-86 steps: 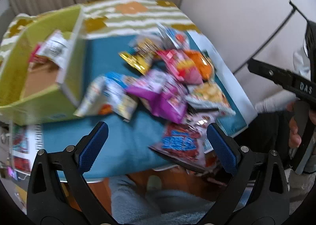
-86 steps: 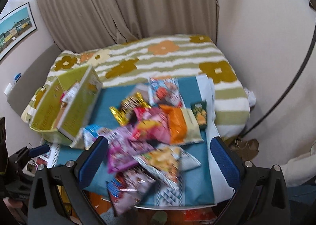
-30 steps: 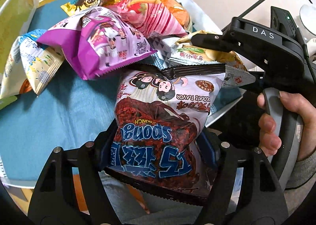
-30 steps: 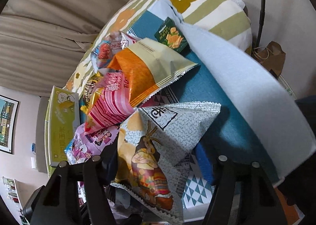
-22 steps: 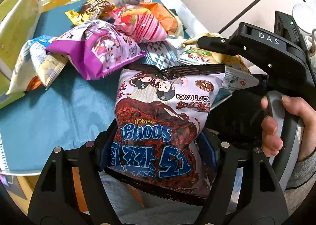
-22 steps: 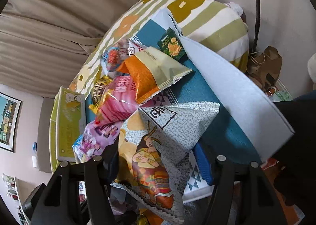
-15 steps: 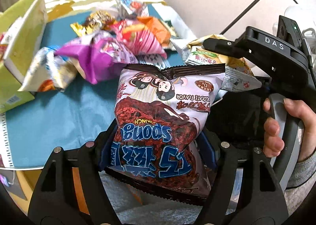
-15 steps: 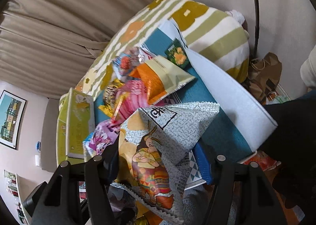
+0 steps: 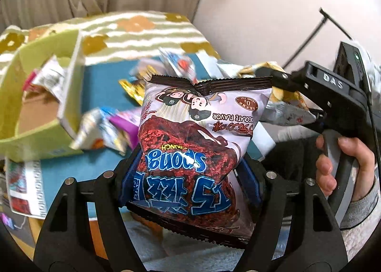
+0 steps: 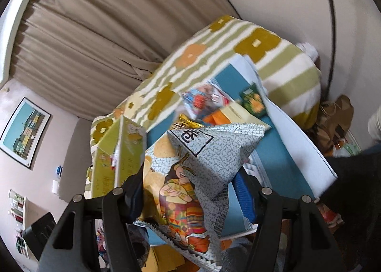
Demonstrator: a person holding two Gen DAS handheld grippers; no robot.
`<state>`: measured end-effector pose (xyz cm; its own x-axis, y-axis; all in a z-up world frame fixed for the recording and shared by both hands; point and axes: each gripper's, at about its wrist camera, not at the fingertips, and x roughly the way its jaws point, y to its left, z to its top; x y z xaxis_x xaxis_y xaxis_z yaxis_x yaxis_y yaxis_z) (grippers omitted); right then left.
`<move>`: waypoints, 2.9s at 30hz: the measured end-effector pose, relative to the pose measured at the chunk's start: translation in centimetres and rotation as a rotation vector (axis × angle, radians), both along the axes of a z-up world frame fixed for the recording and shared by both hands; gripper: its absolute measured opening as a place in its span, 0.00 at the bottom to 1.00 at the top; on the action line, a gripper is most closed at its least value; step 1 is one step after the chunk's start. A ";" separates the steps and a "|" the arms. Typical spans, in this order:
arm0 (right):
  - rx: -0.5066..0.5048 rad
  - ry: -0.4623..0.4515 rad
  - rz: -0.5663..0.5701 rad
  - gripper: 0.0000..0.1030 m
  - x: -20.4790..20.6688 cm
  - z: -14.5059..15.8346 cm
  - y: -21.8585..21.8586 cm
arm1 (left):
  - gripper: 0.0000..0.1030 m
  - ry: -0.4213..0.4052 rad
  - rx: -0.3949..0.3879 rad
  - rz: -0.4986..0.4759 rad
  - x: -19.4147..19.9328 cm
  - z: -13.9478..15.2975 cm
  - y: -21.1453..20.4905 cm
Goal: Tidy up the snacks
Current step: 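Carry both bags over the box and open both grippers to drop them, then move both grippers back over the remaining snack bags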
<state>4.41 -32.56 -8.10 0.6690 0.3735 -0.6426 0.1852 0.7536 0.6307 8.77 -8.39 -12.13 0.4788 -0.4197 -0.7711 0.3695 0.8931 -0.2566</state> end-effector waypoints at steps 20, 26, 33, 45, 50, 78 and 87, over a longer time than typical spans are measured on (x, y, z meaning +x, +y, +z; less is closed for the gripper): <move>-0.071 -0.107 0.278 0.59 14.5 4.7 18.1 | 0.68 -0.041 0.040 0.259 12.0 5.2 18.8; -0.072 -0.051 0.333 0.58 18.4 2.8 24.1 | 0.68 0.020 0.065 0.286 15.3 3.4 24.3; -0.089 0.007 0.350 0.59 20.9 0.3 28.9 | 0.83 0.087 0.130 0.292 18.5 0.4 28.0; -0.234 0.041 0.472 0.59 21.2 -1.4 32.4 | 0.99 0.108 0.146 0.375 15.6 -1.0 30.4; -0.348 0.015 0.582 0.59 20.9 -2.0 34.7 | 0.99 0.095 0.138 0.406 14.3 -0.3 30.9; -0.521 -0.023 0.549 0.99 18.3 -1.9 35.9 | 0.99 0.081 0.144 0.384 11.7 0.5 30.9; -0.496 -0.118 0.507 0.99 15.4 2.4 32.7 | 0.99 -0.016 0.144 0.390 8.5 4.7 26.7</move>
